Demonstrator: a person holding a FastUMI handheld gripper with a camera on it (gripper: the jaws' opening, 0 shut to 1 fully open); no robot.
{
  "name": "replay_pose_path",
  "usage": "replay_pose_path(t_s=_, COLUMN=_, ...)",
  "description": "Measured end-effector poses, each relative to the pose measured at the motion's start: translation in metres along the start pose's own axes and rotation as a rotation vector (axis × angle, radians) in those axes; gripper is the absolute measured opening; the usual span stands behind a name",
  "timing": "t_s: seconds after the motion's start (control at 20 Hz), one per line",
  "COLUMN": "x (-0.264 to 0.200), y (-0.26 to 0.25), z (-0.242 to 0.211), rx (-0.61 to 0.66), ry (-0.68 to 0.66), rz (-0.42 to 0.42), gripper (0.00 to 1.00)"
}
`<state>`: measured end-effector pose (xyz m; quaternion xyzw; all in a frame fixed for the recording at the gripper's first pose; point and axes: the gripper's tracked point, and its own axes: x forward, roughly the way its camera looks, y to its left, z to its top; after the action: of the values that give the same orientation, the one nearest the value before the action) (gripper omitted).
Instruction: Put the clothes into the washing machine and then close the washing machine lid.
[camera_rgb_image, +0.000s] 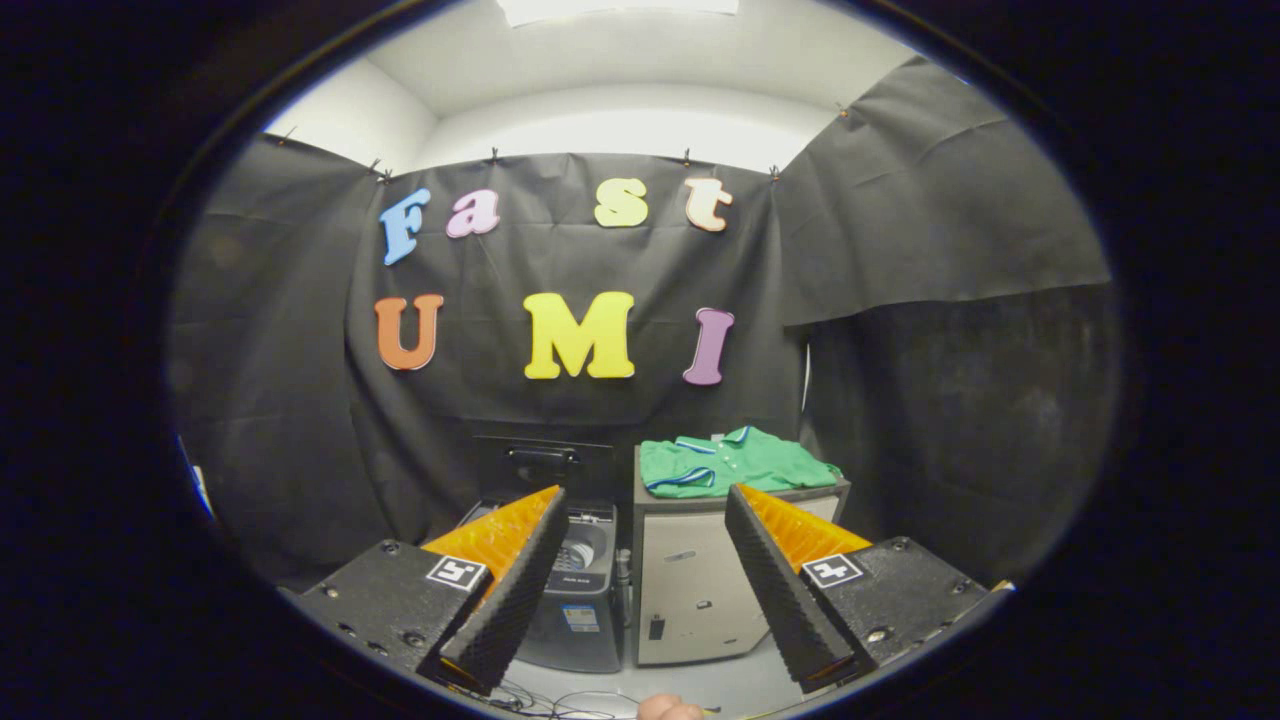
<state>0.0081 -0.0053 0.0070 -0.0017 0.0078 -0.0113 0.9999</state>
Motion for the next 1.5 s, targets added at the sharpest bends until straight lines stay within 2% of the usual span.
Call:
replay_pose_path(t_s=0.15, x=0.011, y=-0.013, z=0.007, rx=-0.017, ry=-0.002, rz=-0.021, gripper=1.00)
replay_pose_path(t_s=0.4, x=0.059, y=-0.048, z=0.024, rx=-0.038, ry=-0.008, rz=-0.074, gripper=1.00)
replay_pose_path(t_s=0.65, x=0.138, y=-0.074, z=0.035, rx=-0.020, ry=-0.018, rz=-0.068, gripper=1.00)
replay_pose_path(t_s=0.9, x=0.238, y=-0.113, z=0.037, rx=-0.076, ry=0.023, rz=-0.115, gripper=1.00)
replay_pose_path(t_s=1.1, x=0.321, y=-0.133, z=0.015, rx=-0.108, ry=0.114, rz=-0.098, gripper=1.00)
replay_pose_path(t_s=1.3, x=0.395, y=-0.142, z=-0.027, rx=-0.092, ry=0.268, rz=-0.021, gripper=1.00)
replay_pose_path(t_s=1.5, x=0.437, y=-0.163, z=-0.066, rx=-0.063, ry=0.378, rz=-0.024, gripper=1.00)
